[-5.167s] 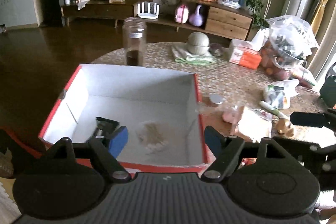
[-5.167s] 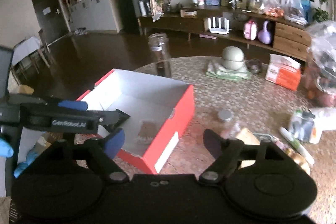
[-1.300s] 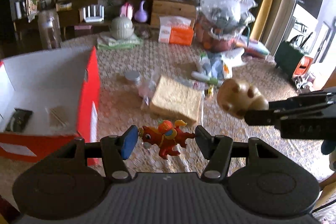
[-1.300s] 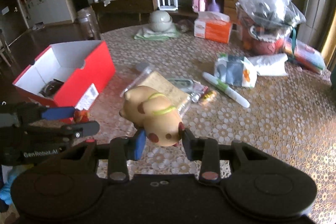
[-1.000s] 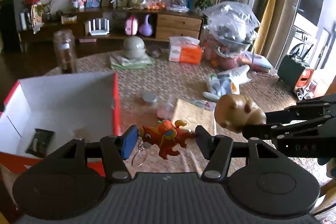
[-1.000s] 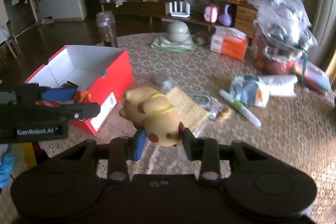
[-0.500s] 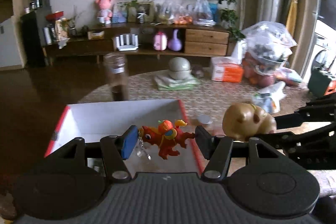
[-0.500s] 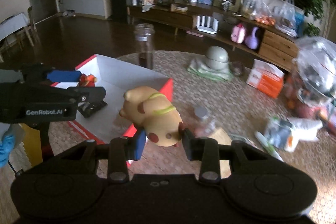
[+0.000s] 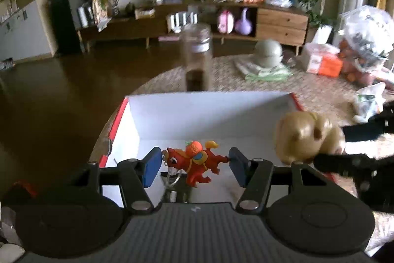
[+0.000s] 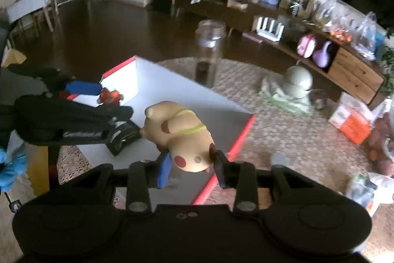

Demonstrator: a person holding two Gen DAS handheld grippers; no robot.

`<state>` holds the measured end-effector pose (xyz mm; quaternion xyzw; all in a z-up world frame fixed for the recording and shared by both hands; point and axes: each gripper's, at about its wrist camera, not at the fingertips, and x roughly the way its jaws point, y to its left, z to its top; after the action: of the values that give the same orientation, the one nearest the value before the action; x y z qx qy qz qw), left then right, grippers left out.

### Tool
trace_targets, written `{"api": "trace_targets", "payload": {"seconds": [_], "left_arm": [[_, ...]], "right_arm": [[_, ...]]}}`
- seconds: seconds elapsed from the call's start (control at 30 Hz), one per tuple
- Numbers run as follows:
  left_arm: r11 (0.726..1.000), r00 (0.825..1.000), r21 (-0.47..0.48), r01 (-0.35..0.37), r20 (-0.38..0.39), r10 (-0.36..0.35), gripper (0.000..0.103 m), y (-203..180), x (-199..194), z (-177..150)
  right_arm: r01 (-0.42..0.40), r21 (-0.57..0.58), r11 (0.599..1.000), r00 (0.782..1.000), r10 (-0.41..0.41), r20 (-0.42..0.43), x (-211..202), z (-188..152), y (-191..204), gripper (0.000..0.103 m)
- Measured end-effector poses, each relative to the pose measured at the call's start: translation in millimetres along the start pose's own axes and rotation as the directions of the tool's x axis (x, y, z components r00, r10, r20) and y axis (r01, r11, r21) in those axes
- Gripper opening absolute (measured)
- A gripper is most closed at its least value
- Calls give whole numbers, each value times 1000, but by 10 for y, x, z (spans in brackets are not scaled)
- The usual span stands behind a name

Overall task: Organize objects
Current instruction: 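Carry the dragon keychain with the left tool and the pig toy with the right tool over the box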

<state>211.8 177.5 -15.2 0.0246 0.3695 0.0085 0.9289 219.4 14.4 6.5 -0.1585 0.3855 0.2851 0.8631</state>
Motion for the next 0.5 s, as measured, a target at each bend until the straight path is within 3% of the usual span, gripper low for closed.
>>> {"api": "trace_targets", "payload": {"seconds": [0.2,0.5], "left_arm": [[998,997,20,-57,-50,58,59,91,313,-67],[999,985,33,-41,-168,46,60,77,678,-157]], "right_arm": [[21,-48,999,999,-23,-41,348,-19,128,37],[-2,-101,995,992,-11,-126,706,-41,312,37]]}}
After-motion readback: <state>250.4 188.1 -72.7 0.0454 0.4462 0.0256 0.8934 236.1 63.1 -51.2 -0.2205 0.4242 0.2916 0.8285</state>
